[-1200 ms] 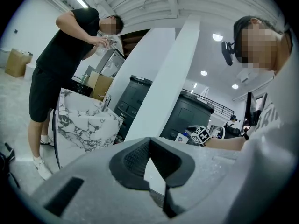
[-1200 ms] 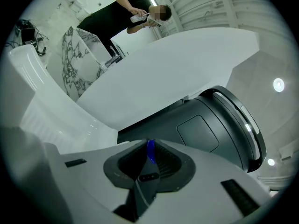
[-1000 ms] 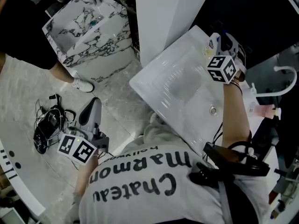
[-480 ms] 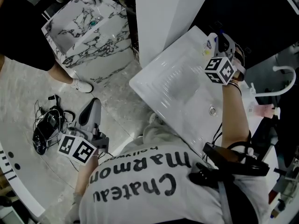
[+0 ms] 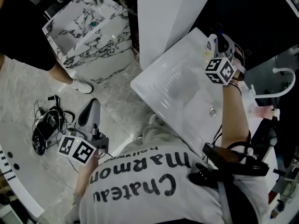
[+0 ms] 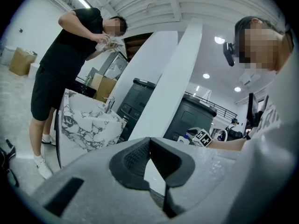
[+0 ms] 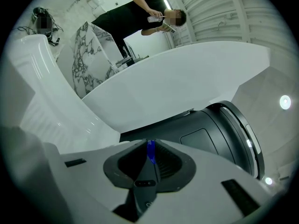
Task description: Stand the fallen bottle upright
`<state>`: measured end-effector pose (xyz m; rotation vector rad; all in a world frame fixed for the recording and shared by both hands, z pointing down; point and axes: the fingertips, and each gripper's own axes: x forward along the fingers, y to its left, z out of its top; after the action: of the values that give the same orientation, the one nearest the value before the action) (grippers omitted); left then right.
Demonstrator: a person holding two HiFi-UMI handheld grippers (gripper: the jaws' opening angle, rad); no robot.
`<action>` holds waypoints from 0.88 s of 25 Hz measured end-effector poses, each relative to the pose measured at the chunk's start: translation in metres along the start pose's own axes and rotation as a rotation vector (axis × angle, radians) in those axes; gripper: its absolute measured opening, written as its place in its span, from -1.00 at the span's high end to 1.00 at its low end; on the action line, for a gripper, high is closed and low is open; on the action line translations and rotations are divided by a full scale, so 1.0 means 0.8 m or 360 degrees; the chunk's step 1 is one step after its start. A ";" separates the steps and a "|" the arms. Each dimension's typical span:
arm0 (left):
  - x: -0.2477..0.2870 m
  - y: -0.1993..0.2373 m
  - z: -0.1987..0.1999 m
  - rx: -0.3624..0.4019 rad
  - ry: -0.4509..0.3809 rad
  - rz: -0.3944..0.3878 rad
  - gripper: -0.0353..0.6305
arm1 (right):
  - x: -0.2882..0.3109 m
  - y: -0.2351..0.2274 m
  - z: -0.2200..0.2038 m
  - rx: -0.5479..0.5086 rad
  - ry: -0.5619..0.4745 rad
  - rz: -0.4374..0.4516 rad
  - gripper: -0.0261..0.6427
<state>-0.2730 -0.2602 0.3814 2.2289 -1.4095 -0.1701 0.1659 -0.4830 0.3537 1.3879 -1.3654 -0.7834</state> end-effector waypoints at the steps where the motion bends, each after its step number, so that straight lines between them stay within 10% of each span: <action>1: 0.000 0.001 0.001 -0.0002 -0.0001 0.0000 0.85 | 0.000 0.000 -0.001 0.0008 0.0000 0.0000 0.78; 22: 0.006 0.006 0.010 -0.0027 -0.0034 -0.0011 0.85 | -0.001 0.006 -0.004 0.0086 -0.0039 0.0092 0.78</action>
<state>-0.2776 -0.2690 0.3775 2.2247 -1.4063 -0.2086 0.1674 -0.4809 0.3589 1.3784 -1.4491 -0.7322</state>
